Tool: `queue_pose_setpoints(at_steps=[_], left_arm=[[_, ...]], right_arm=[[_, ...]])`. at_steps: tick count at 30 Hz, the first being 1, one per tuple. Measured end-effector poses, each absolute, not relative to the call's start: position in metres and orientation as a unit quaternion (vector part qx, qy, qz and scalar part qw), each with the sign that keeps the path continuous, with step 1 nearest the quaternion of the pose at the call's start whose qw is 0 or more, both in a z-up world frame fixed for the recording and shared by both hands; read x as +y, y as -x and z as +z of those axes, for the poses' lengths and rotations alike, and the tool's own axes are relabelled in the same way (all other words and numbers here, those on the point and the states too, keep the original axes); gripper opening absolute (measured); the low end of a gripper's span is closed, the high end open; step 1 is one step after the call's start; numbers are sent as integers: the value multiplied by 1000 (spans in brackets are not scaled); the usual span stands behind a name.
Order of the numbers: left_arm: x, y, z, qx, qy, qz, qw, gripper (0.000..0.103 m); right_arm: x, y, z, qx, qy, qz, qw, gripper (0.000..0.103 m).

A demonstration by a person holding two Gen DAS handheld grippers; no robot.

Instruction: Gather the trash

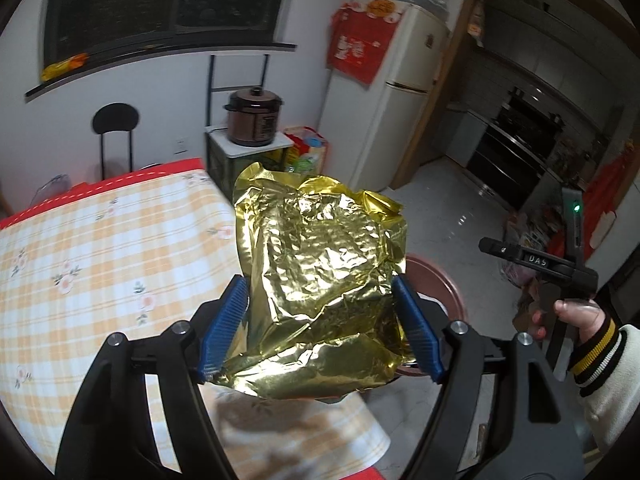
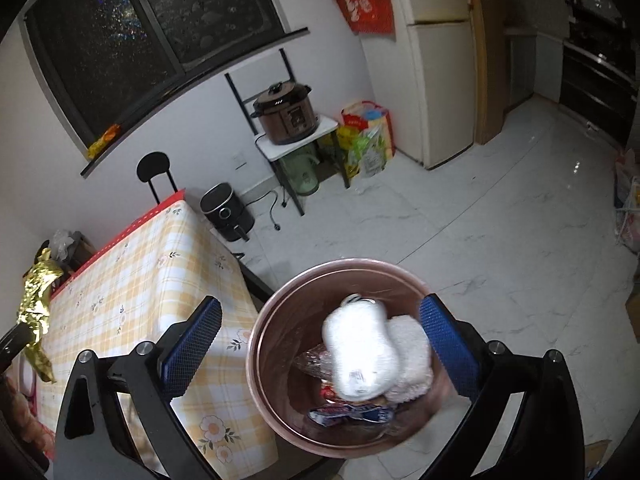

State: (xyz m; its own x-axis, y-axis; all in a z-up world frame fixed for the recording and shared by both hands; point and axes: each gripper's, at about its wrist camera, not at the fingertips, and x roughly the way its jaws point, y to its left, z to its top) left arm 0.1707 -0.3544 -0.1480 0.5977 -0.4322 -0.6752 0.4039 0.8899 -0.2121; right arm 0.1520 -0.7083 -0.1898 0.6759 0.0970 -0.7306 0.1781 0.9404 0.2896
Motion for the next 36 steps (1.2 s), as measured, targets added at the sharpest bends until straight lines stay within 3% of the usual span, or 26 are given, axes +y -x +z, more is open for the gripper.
queue_pose_setpoints(at_steps=[15, 23, 28, 36], left_arm=[[-489, -198, -178, 397, -44, -353, 846, 78], [-564, -210, -203, 399, -88, -402, 819, 89], [-578, -215, -204, 394, -91, -402, 822, 92], [-539, -212, -178, 372, -75, -387, 841, 92]], right_arm=[[-751, -52, -161, 376, -190, -89, 903, 98], [-770, -11, -167, 370, -216, -130, 894, 98], [-776, 3, -169, 370, -223, -143, 891, 98], [-767, 3, -154, 358, -214, -150, 897, 98]])
